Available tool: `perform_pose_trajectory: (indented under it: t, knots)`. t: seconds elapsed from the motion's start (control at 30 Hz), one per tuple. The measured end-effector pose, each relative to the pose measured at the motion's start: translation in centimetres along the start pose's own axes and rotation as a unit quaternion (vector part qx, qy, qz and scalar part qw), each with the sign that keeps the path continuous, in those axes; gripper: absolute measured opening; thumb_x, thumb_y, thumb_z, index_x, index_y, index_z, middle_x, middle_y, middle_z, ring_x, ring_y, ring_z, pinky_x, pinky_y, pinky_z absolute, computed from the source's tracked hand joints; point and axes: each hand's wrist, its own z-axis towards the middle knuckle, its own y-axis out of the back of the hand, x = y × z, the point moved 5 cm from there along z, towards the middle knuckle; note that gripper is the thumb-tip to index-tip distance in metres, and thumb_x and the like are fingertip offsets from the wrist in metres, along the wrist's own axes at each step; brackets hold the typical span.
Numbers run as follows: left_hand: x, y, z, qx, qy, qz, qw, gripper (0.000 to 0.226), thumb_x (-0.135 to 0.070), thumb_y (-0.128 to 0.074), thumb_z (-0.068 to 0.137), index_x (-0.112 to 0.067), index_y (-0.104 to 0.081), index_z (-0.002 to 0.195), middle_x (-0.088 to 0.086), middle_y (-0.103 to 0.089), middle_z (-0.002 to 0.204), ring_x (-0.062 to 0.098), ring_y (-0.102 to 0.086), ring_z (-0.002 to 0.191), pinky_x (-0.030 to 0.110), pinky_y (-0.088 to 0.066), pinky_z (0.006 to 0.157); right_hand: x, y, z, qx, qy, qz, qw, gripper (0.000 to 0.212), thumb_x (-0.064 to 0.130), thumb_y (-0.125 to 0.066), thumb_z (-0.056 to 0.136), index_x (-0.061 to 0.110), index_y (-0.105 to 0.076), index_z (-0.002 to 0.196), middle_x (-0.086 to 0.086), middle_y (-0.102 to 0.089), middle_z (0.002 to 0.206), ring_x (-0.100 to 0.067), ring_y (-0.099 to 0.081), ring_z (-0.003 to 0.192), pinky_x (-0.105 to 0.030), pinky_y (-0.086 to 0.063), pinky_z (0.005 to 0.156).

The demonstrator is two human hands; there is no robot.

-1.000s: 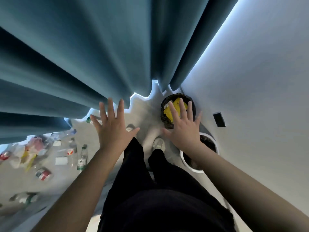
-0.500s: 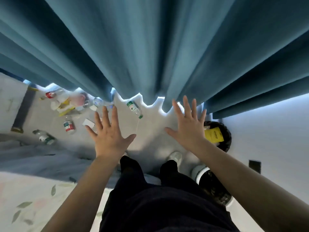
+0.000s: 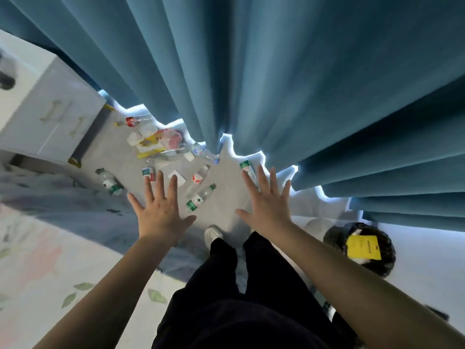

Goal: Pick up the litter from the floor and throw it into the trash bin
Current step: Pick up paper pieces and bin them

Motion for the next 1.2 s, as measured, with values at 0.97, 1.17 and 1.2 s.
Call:
perform_pose_trajectory:
  t: [0.97, 1.17, 1.2]
  knots:
    - [14.4, -42.1, 42.4, 0.251, 0.122, -0.095, 0.956, 0.108, -0.064, -0.060, 0.078, -0.019, 0.006, 0.151, 0.011, 0.006, 0.160, 0.037, 0.000, 0.147, 0.058, -0.016, 0.114, 17.8, -36.6, 53.0, 0.254, 0.040, -0.050, 0.965, 0.070, 0.035, -0.056, 0.092, 0.027, -0.018, 0.150, -0.006, -0.024, 0.152, -0.033, -0.045, 0.124, -0.037, -0.047, 0.087]
    - [15.0, -51.7, 50.0, 0.209, 0.104, -0.120, 0.965, 0.107, -0.058, -0.062, 0.081, -0.017, 0.008, 0.150, 0.013, 0.008, 0.159, 0.037, -0.002, 0.146, 0.053, -0.022, 0.114, 18.1, -47.7, 59.0, 0.237, 0.007, -0.051, 0.970, 0.069, 0.031, -0.059, 0.091, 0.030, -0.018, 0.147, -0.005, -0.022, 0.154, -0.031, -0.043, 0.128, -0.047, -0.054, 0.085]
    - [15.0, -52.7, 50.8, 0.195, 0.110, -0.134, 0.965, 0.106, -0.056, -0.064, 0.081, -0.017, 0.006, 0.150, 0.014, 0.008, 0.159, 0.037, -0.002, 0.146, 0.053, -0.023, 0.114, 17.9, -48.6, 60.0, 0.219, 0.009, -0.064, 0.974, 0.071, 0.030, -0.057, 0.093, 0.029, -0.015, 0.149, -0.004, -0.016, 0.157, -0.030, -0.031, 0.138, -0.045, -0.054, 0.088]
